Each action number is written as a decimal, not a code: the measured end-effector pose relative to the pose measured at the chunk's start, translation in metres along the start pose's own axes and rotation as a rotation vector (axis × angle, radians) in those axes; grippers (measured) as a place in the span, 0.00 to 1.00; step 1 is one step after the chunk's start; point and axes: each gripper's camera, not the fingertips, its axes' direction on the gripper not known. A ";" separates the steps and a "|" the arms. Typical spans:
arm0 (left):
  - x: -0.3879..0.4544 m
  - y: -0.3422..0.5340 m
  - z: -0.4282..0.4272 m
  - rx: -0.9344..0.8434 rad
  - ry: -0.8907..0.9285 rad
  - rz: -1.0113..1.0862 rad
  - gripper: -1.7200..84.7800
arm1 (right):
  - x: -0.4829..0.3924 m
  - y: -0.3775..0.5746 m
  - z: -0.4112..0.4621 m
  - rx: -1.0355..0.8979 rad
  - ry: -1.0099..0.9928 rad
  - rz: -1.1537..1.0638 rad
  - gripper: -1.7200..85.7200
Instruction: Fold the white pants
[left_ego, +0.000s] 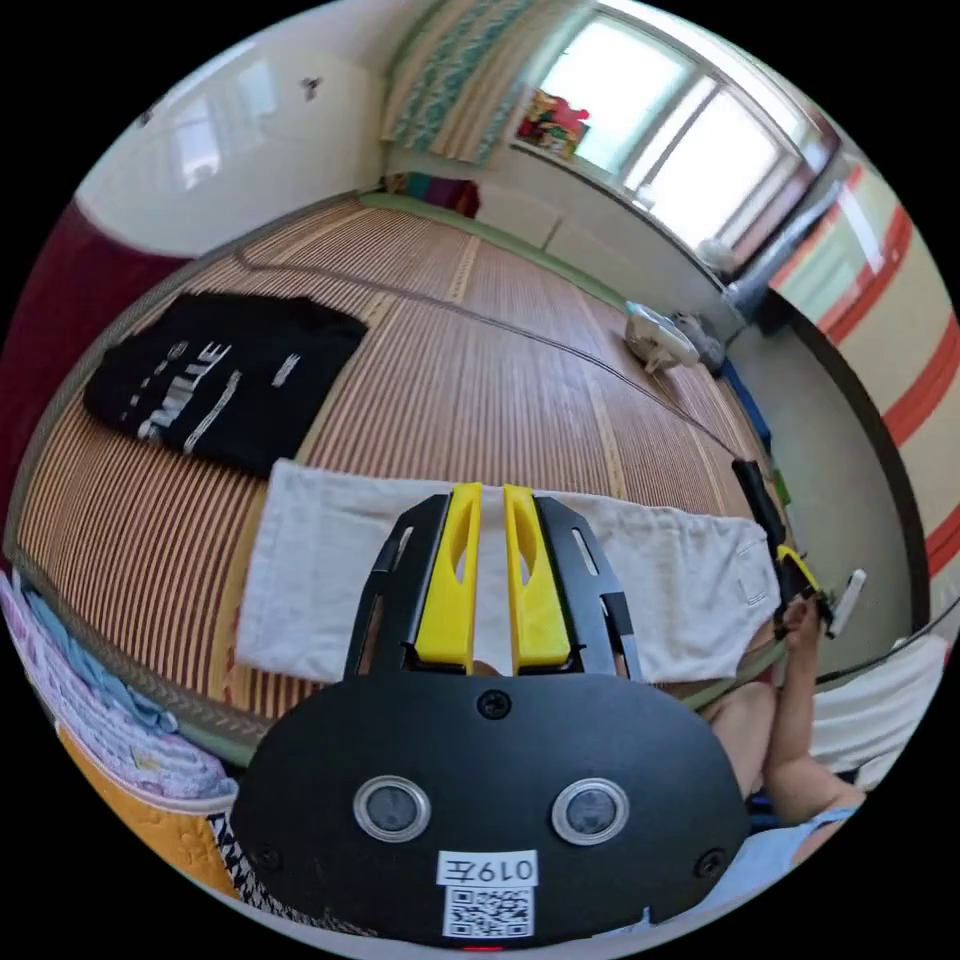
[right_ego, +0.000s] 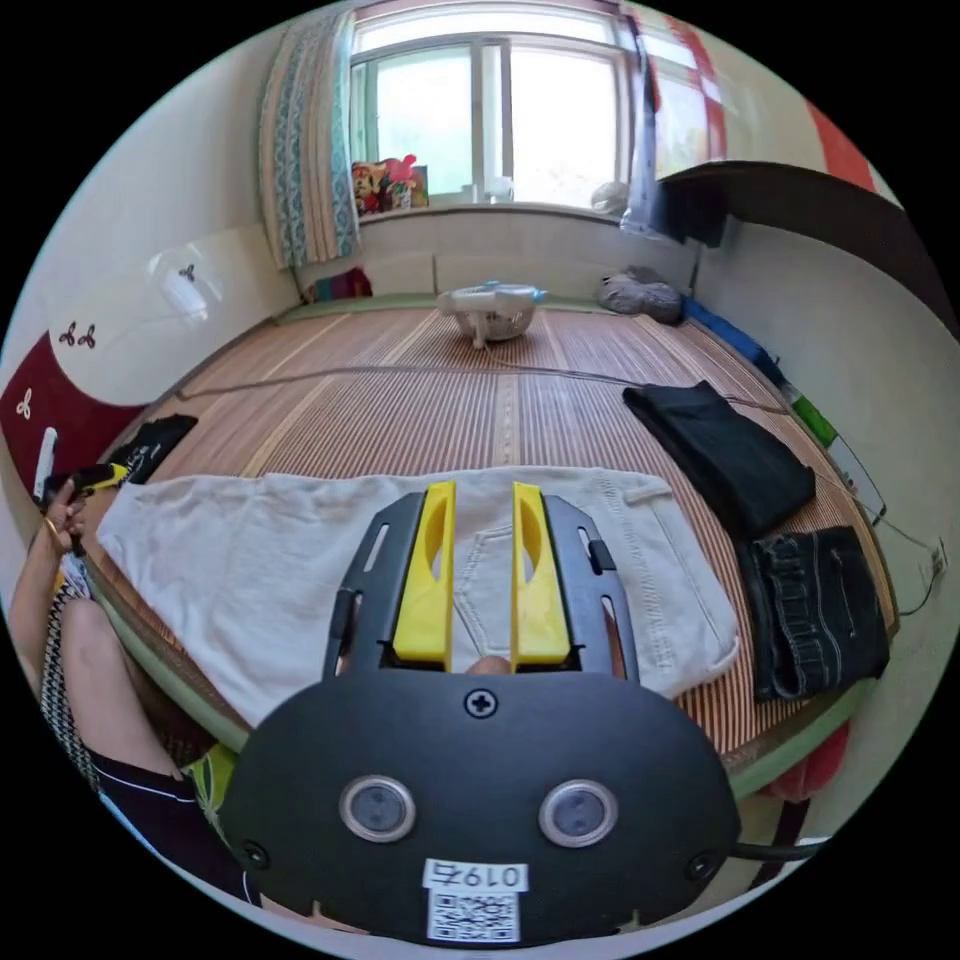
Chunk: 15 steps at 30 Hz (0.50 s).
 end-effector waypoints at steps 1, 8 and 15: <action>-0.022 0.005 -0.004 -0.004 0.004 -0.045 0.03 | -0.011 -0.007 0.012 -0.016 0.014 -0.005 0.10; -0.095 0.011 0.000 0.058 -0.060 -0.207 0.03 | -0.043 -0.051 0.064 -0.102 0.257 -0.001 0.10; -0.122 0.003 0.011 -0.001 -0.254 -0.176 0.03 | -0.036 -0.073 0.091 -0.226 0.247 0.097 0.12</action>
